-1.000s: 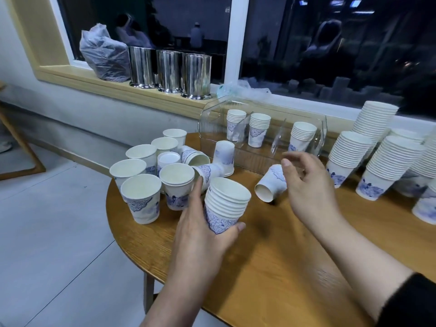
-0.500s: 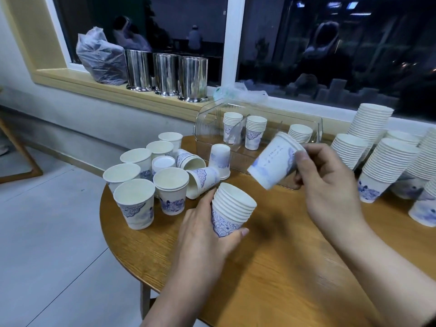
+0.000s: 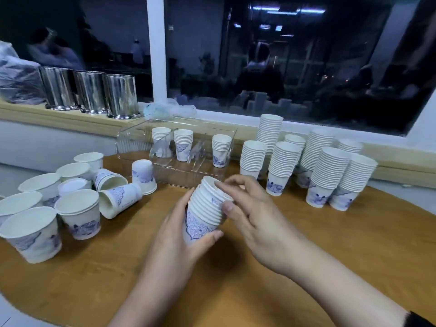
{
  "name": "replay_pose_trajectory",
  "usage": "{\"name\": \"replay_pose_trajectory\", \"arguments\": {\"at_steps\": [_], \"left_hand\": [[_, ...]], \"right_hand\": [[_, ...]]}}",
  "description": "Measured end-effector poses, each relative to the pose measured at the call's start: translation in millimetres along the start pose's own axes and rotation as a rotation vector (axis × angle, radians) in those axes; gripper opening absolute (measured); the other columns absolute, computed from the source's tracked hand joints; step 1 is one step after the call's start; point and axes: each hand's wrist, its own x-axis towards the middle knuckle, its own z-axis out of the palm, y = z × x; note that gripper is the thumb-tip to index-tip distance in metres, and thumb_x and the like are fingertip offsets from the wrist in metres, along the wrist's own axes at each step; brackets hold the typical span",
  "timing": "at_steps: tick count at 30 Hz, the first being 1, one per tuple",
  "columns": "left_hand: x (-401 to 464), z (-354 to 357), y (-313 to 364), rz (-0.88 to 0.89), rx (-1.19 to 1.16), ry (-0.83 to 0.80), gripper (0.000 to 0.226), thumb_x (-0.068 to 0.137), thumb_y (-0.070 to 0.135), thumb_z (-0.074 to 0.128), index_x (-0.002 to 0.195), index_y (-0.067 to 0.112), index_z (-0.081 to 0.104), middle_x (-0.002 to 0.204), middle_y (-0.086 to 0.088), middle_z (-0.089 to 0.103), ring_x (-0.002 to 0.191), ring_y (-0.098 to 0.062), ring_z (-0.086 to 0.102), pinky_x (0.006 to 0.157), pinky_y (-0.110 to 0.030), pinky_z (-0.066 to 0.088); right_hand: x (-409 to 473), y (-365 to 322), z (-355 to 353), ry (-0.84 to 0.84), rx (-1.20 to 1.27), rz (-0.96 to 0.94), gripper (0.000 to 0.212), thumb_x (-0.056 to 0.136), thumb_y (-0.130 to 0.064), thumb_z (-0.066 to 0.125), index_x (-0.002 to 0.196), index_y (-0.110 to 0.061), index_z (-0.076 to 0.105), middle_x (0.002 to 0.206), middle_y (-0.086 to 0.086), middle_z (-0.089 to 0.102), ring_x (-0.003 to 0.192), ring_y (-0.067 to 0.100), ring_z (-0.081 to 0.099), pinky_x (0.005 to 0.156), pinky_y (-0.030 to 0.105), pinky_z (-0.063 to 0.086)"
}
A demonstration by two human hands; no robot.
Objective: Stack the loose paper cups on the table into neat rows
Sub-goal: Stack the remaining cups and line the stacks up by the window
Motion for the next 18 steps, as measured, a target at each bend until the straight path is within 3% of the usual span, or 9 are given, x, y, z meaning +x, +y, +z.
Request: {"name": "replay_pose_trajectory", "arguments": {"at_steps": [2, 5, 7, 11, 14, 18], "left_hand": [[4, 18, 7, 0.004, -0.034, -0.015, 0.088, 0.067, 0.051, 0.078, 0.146, 0.044, 0.041, 0.136, 0.027, 0.057, 0.126, 0.006, 0.052, 0.102, -0.013, 0.04], [10, 52, 15, 0.015, -0.072, -0.046, 0.09, 0.075, 0.04, 0.075, 0.154, 0.036, 0.033, 0.147, 0.017, 0.05, 0.136, 0.0, 0.046, 0.113, -0.032, 0.04], [14, 74, 23, 0.024, -0.108, -0.086, 0.09, 0.08, 0.033, 0.071, 0.158, 0.034, 0.027, 0.154, 0.014, 0.043, 0.141, -0.001, 0.04, 0.117, -0.039, 0.037], [19, 107, 41, 0.06, -0.265, -0.169, 0.088, 0.078, 0.034, 0.066, 0.147, 0.065, 0.021, 0.154, 0.023, 0.04, 0.142, -0.001, 0.041, 0.119, -0.042, 0.035], [28, 118, 50, 0.073, -0.261, -0.156, 0.082, 0.079, 0.047, 0.067, 0.138, 0.077, 0.019, 0.15, 0.031, 0.039, 0.141, 0.008, 0.035, 0.119, -0.037, 0.034], [61, 126, 40, 0.112, -0.195, -0.009, 0.058, 0.085, 0.048, 0.06, 0.14, 0.054, 0.043, 0.134, 0.025, 0.054, 0.13, -0.003, 0.052, 0.107, -0.044, 0.047]], "right_hand": [[-13, 5, -5, -0.025, 0.091, 0.118, 0.06, 0.095, -0.054, 0.033, 0.152, -0.036, 0.03, 0.153, -0.019, 0.027, 0.14, -0.004, 0.025, 0.118, 0.022, 0.023], [-27, 11, -9, 0.078, 0.343, 0.246, 0.057, 0.095, -0.049, 0.053, 0.147, -0.041, 0.032, 0.144, -0.017, 0.046, 0.126, -0.001, 0.049, 0.11, 0.027, 0.038], [-31, 19, -18, 0.191, 0.375, 0.311, 0.054, 0.089, -0.041, 0.068, 0.135, -0.043, 0.04, 0.129, -0.018, 0.058, 0.112, 0.003, 0.06, 0.102, 0.027, 0.046], [-36, 36, -47, 0.324, 0.312, 0.383, 0.049, 0.078, -0.03, 0.081, 0.116, -0.035, 0.05, 0.109, -0.017, 0.063, 0.094, -0.004, 0.059, 0.077, 0.011, 0.046], [-32, 50, -76, 0.381, 0.299, 0.386, 0.047, 0.076, -0.027, 0.082, 0.11, -0.032, 0.051, 0.105, -0.015, 0.064, 0.091, -0.007, 0.058, 0.077, 0.016, 0.049], [1, 68, -140, 0.461, 0.183, 0.353, 0.05, 0.077, -0.034, 0.081, 0.114, -0.034, 0.047, 0.097, -0.008, 0.064, 0.073, 0.012, 0.065, 0.053, 0.022, 0.048]]}}
